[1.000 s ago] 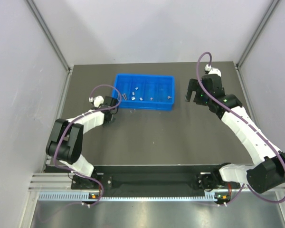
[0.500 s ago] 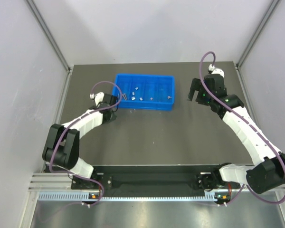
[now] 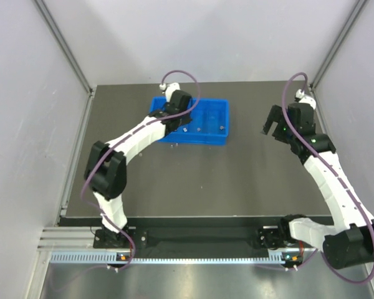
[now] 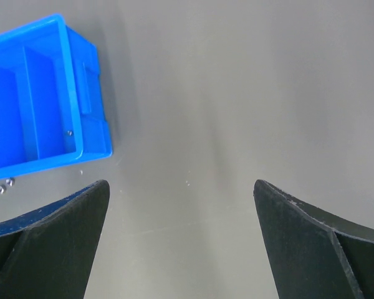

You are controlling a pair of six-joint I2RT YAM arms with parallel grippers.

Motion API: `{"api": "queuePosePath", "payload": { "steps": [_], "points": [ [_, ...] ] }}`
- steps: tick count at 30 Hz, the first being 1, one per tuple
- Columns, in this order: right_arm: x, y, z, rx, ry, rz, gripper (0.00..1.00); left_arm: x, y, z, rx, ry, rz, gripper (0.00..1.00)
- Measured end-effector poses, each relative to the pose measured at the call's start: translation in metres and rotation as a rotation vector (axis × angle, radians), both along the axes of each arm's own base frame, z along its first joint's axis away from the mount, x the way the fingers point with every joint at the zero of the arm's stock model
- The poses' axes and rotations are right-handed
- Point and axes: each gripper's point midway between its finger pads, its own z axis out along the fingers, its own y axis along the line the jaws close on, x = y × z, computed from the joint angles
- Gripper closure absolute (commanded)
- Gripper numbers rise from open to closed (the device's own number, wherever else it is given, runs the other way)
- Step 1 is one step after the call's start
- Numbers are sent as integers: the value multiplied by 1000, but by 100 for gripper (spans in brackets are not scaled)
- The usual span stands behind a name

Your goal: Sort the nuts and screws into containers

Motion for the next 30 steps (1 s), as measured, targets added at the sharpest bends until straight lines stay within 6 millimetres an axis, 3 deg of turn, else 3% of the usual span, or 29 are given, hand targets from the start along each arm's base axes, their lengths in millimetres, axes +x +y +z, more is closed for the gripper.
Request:
{"api": "queuePosePath", "payload": {
  "steps": [6, 12, 23, 27, 28, 30],
  "points": [
    [-10, -12, 7, -6, -18, -21, 0, 26, -43, -22, 20, 7, -62, 88],
    [-16, -17, 5, -17, -16, -26, 0, 29, -46, -55, 64, 58, -87, 86],
    [-18, -17, 3, -16, -6, -20, 0, 30, -46, -57, 87, 53, -114, 86],
    [-18, -17, 3, -14, -6, -16, 1, 31, -46, -57, 93, 51, -120, 63],
    [-18, -16, 2, -13, -5, -14, 0, 31, -46, -57, 92, 52, -122, 50],
    [-18, -15, 2, -11, -5, -9, 0, 30, -46, -57, 99, 51, -130, 42]
  ]
}}
